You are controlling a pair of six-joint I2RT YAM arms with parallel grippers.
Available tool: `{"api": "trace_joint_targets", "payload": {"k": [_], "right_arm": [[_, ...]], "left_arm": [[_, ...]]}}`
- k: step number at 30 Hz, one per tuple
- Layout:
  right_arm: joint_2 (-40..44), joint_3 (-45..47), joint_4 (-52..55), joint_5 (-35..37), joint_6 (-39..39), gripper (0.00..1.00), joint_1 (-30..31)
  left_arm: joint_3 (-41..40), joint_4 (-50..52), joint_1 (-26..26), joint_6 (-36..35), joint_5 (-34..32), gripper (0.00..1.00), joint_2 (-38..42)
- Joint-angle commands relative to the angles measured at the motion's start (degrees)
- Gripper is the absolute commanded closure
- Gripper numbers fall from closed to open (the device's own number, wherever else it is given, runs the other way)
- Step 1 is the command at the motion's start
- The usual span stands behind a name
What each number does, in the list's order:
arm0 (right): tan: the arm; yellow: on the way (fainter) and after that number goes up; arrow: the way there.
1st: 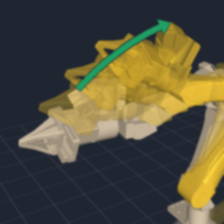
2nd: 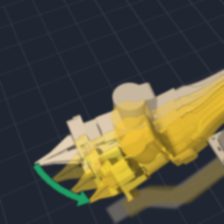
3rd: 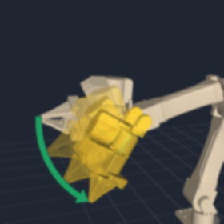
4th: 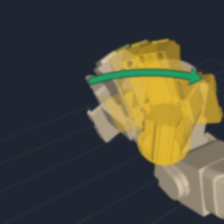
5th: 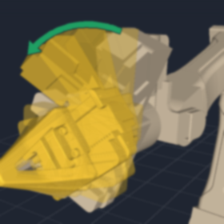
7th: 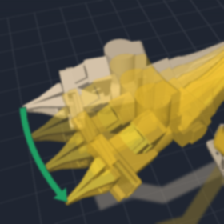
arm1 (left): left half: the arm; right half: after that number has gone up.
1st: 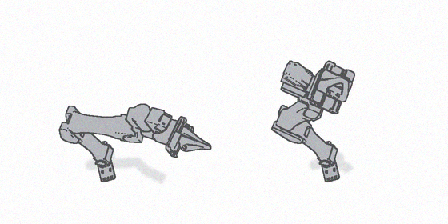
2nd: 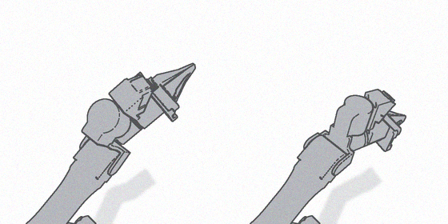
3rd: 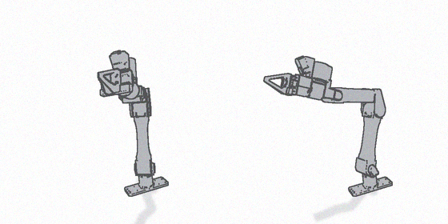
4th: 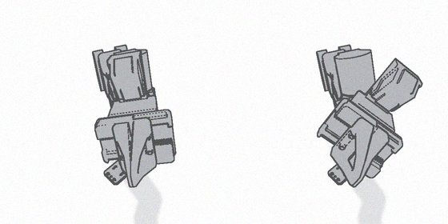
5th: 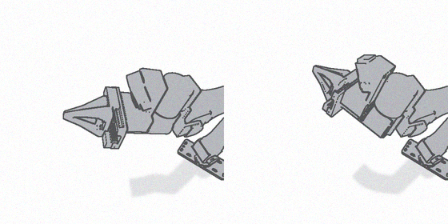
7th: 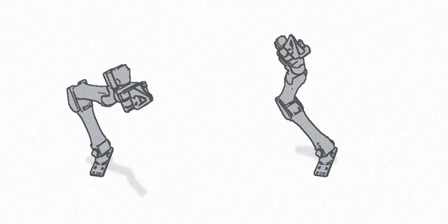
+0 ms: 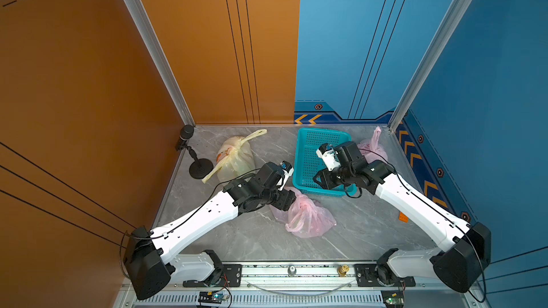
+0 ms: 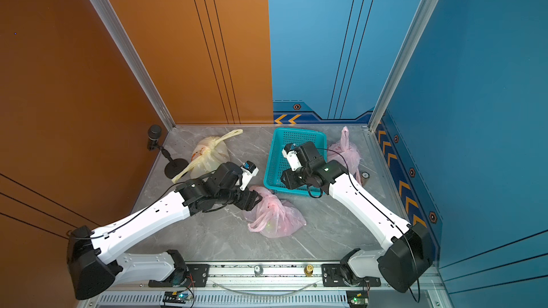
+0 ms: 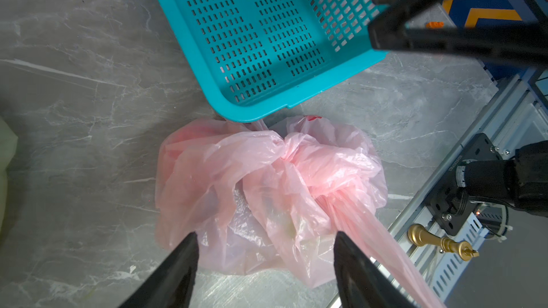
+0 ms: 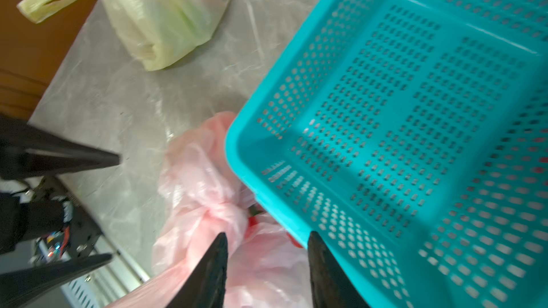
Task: Untie the knot of a plastic bag & take out the apple
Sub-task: Adjust the basket at the center of the board, then untie the plastic bag at the center of the board.
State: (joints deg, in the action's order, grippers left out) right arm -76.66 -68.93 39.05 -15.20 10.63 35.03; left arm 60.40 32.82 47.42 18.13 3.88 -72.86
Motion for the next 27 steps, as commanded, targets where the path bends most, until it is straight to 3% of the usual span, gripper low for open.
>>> {"api": "trace_joint_targets", "payload": {"k": [1, 7, 12, 14, 16, 19, 21, 25, 27], "right_arm": [[-0.8, 1.6, 2.9, -2.4, 2.3, 0.53, 3.4], [-3.6, 2.9, 2.7, 1.1, 3.9, 0.53, 8.1], [-5.3, 4.0, 3.6, 0.9, 4.7, 0.55, 10.2], [-5.3, 4.8, 4.0, 1.4, 5.4, 0.58, 11.0], [-5.2, 5.6, 4.4, 1.7, 6.2, 0.66, 11.3], [-4.8, 6.4, 4.4, 0.7, 7.3, 0.90, 11.8], [-4.5, 6.6, 4.4, -0.1, 8.2, 1.00, 12.4], [-3.9, 6.3, 2.9, -0.6, 9.5, 1.00, 14.1], [-3.6, 6.2, 1.4, -0.6, 10.3, 1.00, 14.8]], "left_arm": [[-1.0, -0.6, 0.9, 2.8, 2.0, 0.26, -2.4], [-3.1, -4.3, 0.2, 5.5, 2.3, 0.27, -6.5], [-4.7, -8.8, -0.3, 7.2, 6.3, 0.41, -8.5], [-5.6, -11.5, -0.4, 8.4, 7.8, 0.42, -8.8], [-6.6, -14.1, -0.5, 9.6, 9.4, 0.42, -8.8], [-7.7, -17.1, -0.7, 11.1, 11.4, 0.43, -8.8], [-8.1, -18.5, -0.8, 12.1, 13.3, 0.43, -8.7], [-8.4, -19.0, -0.7, 12.9, 14.9, 0.42, -7.9], [-9.0, -19.5, -0.6, 12.9, 15.1, 0.48, -7.3]]}}
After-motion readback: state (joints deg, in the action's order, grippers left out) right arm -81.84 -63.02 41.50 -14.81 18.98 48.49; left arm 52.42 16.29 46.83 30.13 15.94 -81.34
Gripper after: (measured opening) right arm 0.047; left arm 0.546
